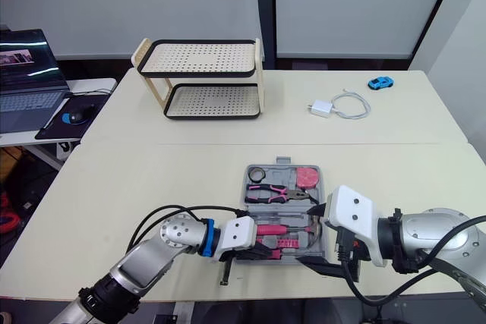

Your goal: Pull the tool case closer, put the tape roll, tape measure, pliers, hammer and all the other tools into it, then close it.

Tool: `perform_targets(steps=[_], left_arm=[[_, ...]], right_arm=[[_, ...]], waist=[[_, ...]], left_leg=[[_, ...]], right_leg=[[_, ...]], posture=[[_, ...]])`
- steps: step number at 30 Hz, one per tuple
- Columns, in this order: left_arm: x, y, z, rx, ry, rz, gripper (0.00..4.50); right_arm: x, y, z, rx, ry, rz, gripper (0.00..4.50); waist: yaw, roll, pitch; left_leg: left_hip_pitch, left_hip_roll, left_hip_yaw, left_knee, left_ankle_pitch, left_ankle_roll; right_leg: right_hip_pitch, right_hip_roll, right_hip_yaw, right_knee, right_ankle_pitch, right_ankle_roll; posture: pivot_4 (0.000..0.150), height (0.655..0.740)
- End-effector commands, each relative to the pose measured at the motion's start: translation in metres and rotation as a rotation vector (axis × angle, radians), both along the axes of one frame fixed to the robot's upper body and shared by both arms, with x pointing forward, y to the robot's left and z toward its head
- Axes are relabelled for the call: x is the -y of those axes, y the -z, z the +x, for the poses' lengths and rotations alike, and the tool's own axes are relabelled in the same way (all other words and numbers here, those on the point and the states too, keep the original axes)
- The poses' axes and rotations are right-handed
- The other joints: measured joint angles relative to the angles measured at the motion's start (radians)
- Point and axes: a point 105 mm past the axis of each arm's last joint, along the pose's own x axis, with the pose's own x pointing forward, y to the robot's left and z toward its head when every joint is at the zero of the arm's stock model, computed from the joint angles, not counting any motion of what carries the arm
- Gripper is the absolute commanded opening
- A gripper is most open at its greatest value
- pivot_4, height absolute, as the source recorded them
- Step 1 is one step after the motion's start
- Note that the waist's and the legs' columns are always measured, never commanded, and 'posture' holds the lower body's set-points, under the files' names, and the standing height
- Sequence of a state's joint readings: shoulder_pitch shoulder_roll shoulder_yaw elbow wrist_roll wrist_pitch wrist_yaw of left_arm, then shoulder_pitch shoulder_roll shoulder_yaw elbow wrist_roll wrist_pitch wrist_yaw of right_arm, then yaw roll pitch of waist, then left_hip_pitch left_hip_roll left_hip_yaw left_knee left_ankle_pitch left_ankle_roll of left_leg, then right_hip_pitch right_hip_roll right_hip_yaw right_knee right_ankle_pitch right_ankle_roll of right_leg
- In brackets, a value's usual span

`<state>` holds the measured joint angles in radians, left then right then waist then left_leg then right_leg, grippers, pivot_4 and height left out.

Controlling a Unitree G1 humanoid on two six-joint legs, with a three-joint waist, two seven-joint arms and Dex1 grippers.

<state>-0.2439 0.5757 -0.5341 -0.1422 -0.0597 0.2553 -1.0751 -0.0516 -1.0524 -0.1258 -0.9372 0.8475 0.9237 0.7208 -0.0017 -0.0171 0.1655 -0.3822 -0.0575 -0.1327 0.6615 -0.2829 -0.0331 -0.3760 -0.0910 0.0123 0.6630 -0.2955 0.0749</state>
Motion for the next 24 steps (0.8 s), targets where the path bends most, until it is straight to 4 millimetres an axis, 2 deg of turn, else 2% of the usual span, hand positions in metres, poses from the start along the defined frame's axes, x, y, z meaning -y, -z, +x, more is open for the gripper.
perform_targets(steps=[1, 6, 11, 15, 19, 21, 24], left_arm=[[0.007, 0.007, 0.0, 0.02, 0.005, 0.012, 0.02], [0.01, 0.011, 0.0, 0.018, -0.014, -0.003, 0.02], [-0.003, -0.018, -0.003, 0.037, -0.054, -0.094, 0.02], [-0.028, -0.058, 0.023, 0.229, -0.156, -0.134, 0.02], [-0.072, -0.066, 0.039, 0.25, -0.247, -0.015, 0.0], [-0.087, -0.063, 0.043, 0.238, -0.279, 0.026, 0.0], [-0.103, -0.05, 0.056, 0.243, -0.338, 0.089, 0.0]], right_arm=[[-0.005, -0.004, -0.005, 0.024, -0.023, 0.012, 4.5], [-0.005, -0.003, -0.004, 0.026, -0.02, 0.007, 4.5], [0.009, 0.009, 0.009, 0.044, 0.025, -0.071, 4.5], [0.03, 0.021, 0.037, 0.151, 0.073, -0.149, 4.5], [0.061, 0.042, 0.066, 0.208, 0.142, -0.308, 3.63], [0.071, 0.053, 0.075, 0.216, 0.148, -0.385, 2.91], [0.077, 0.067, 0.084, 0.187, 0.157, -0.434, 1.81]], waist=[[0.0, 0.0, 0.0], [0.0, 0.0, 0.0], [-0.002, 0.0, 0.0], [-0.001, 0.0, 0.0], [-0.003, 0.001, -0.001], [-0.007, 0.001, 0.0], [-0.008, 0.002, 0.0]], left_leg=[[0.0, 0.0, 0.0, 0.0, 0.0, 0.0], [0.001, 0.0, 0.0, 0.0, 0.0, 0.0], [0.001, 0.001, 0.0, 0.0, 0.0, 0.0], [0.001, 0.001, 0.0, 0.0, 0.0, 0.0], [0.002, 0.0, 0.0, 0.0, 0.0, 0.0], [0.001, -0.001, 0.001, -0.001, 0.0, 0.0], [0.001, 0.0, 0.002, -0.001, 0.0, 0.0]], right_leg=[[0.0, 0.0, 0.0, 0.0, 0.0, 0.0], [0.001, 0.0, 0.0, 0.0, 0.0, 0.0], [0.001, 0.0, 0.0, 0.0, 0.0, 0.0], [0.001, 0.0, 0.0, 0.0, 0.0, 0.0], [0.001, 0.0, 0.0, 0.0, 0.0, 0.0], [-0.001, 0.0, 0.001, 0.0, 0.0, 0.0], [-0.002, 0.0, 0.001, 0.0, 0.0, 0.0]], posture=[[0.15, 0.74], [0.15, 0.74], [0.15, 0.74], [0.15, 0.74], [0.15, 0.74], [0.15, 0.74], [0.15, 0.74]])
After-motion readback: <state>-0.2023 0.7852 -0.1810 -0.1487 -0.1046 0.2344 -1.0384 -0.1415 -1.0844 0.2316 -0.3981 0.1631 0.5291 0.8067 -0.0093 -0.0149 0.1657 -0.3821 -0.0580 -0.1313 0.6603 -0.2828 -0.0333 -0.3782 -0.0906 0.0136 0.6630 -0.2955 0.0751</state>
